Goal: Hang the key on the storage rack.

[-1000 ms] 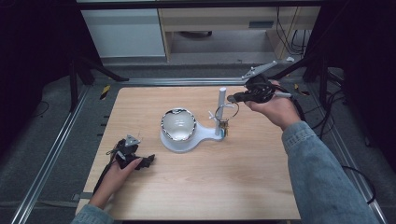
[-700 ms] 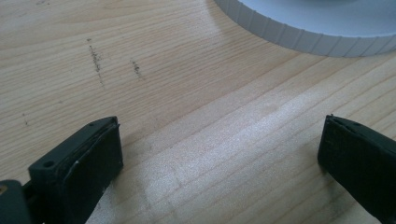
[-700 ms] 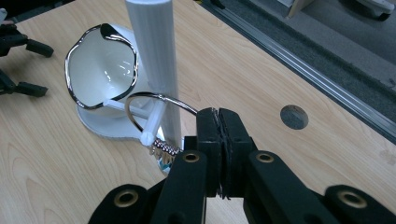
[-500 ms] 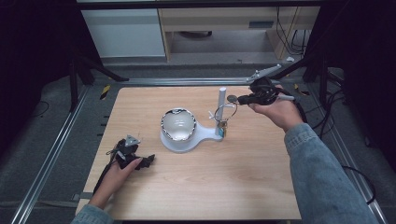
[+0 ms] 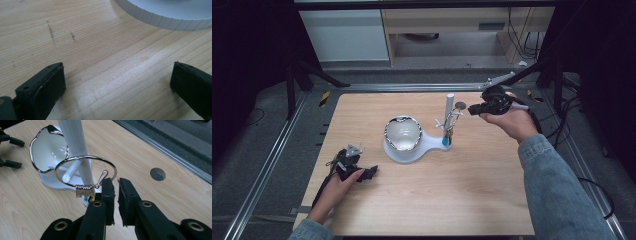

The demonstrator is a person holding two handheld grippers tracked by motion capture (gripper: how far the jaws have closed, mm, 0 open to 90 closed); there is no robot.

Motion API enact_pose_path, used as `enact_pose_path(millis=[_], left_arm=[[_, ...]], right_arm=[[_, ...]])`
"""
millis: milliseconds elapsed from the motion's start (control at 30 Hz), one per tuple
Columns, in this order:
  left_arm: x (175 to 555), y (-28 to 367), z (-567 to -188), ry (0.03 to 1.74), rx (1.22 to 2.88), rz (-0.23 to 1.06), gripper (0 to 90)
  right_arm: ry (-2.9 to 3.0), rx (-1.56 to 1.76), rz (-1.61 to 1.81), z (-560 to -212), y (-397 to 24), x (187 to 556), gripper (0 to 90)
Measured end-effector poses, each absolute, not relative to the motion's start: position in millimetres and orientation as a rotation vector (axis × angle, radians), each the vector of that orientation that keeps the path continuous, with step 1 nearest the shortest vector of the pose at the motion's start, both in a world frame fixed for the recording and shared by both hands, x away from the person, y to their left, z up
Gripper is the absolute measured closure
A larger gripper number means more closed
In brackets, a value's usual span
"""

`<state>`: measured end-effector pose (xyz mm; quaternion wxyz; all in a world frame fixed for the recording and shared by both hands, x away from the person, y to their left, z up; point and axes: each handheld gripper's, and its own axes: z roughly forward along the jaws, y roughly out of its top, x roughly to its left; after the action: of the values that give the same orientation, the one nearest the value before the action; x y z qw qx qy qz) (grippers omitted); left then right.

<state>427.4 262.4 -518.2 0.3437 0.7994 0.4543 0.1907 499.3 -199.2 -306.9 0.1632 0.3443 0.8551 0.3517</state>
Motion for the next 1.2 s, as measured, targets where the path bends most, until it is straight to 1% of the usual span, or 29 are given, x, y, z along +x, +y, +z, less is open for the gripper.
enact_pose_path(millis=[200,333,367,433,533,600,633,667,700,733,767,800,933,1200], left_arm=[[427.5,262.6,-518.1,1.179,2.081,0.495,0.0],[427.5,262.6,-518.0,1.179,2.082,0.495,0.0],[427.5,262.6,-518.0,1.179,2.082,0.495,0.0],[427.5,262.6,-518.1,1.179,2.082,0.495,0.0],[427.5,262.6,-518.0,1.179,2.082,0.495,0.0],[427.5,262.6,-518.0,1.179,2.082,0.495,0.0],[427.5,262.6,-518.0,1.179,2.082,0.495,0.0],[427.5,262.6,-518.0,1.179,2.082,0.495,0.0],[427.4,262.6,-518.1,1.179,2.081,0.495,0.0],[427.4,262.6,-518.1,1.179,2.081,0.495,0.0],[427.5,262.6,-518.1,1.179,2.082,0.495,0.0],[427.5,262.6,-518.1,1.179,2.082,0.495,0.0],[427.2,262.7,-517.9,1.176,2.086,0.495,0.0],[427.2,262.8,-517.9,1.175,2.087,0.495,0.0]], right_arm=[[2.401,1.001,1.008,-309.7,-206.4,497.5,74.6],[2.365,1.027,0.995,-311.7,-211.8,496.2,61.1],[2.365,1.027,0.995,-311.7,-211.8,496.2,61.1],[2.339,1.049,0.978,-314.0,-215.4,494.2,51.6],[2.312,1.059,0.974,-316.4,-217.9,491.5,42.0],[2.277,1.073,0.967,-318.9,-219.3,488.5,30.8],[2.277,1.073,0.967,-318.9,-219.3,488.5,30.8],[2.245,1.078,0.958,-322.5,-220.8,485.4,24.0],[2.229,1.081,0.954,-324.8,-221.8,483.8,20.7],[2.229,1.081,0.954,-324.8,-221.8,483.8,20.7],[2.208,1.095,0.96,-330.0,-224.5,481.0,16.5],[2.208,1.095,0.96,-330.0,-224.5,481.0,16.5],[2.19,1.146,0.961,-343.4,-231.5,474.2,9.3],[2.171,1.173,0.956,-366.1,-241.9,459.9,9.8]])
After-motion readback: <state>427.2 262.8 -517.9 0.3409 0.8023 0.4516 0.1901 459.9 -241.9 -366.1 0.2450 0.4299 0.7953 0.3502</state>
